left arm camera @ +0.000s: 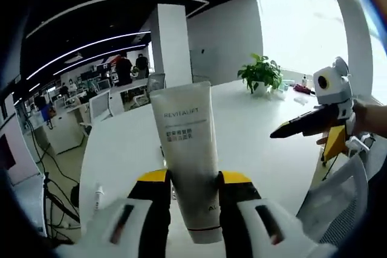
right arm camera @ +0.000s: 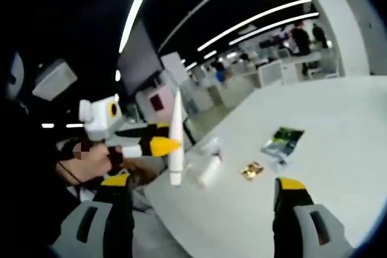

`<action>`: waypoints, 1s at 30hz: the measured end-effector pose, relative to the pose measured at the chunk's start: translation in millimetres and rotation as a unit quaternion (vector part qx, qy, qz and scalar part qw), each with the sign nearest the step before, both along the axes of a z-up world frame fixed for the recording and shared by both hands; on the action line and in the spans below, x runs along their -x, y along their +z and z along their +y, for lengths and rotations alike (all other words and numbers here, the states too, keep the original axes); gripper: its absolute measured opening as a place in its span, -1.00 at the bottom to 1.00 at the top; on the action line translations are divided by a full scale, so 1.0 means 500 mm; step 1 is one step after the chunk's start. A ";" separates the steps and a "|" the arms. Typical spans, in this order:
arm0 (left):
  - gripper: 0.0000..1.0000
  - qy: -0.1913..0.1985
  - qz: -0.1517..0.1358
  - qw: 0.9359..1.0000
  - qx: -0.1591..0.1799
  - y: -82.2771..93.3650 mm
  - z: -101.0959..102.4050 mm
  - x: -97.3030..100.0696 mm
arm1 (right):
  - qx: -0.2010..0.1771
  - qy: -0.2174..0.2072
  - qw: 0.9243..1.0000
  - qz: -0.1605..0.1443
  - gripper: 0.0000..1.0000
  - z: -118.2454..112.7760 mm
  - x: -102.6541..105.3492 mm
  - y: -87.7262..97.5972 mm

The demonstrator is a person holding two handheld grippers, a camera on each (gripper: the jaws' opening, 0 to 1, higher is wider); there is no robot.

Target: Arrange the skincare products in the storage area until every visible bottle or jar stands upright without overlapping.

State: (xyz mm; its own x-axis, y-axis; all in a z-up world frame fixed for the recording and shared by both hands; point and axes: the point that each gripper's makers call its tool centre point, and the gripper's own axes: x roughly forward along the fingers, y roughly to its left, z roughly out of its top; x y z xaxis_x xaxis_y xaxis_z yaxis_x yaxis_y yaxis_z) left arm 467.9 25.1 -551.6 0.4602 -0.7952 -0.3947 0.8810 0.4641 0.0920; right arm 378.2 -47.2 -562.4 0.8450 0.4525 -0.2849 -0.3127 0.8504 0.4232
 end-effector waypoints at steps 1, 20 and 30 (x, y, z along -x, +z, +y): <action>-0.50 -0.002 0.000 1.000 0.002 0.003 -0.001 0.004 | 0.003 0.004 1.000 -0.001 0.98 0.005 0.000 0.001; -0.50 -0.039 -0.017 0.999 0.003 0.022 -0.029 0.068 | -0.018 0.035 0.999 -0.023 0.85 0.053 -0.014 0.066; -0.50 -0.065 -0.023 0.998 0.004 0.033 -0.055 0.103 | -0.048 0.046 0.997 -0.037 0.63 0.087 -0.046 0.093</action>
State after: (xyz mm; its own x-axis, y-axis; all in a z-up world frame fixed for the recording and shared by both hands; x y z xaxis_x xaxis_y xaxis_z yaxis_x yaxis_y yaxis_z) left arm 416.5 -2.3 -535.3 0.3702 -0.8528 -0.3684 0.9288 0.3472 0.1296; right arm 401.3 -3.5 -516.1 0.8157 0.5511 -0.1760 -0.4206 0.7738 0.4736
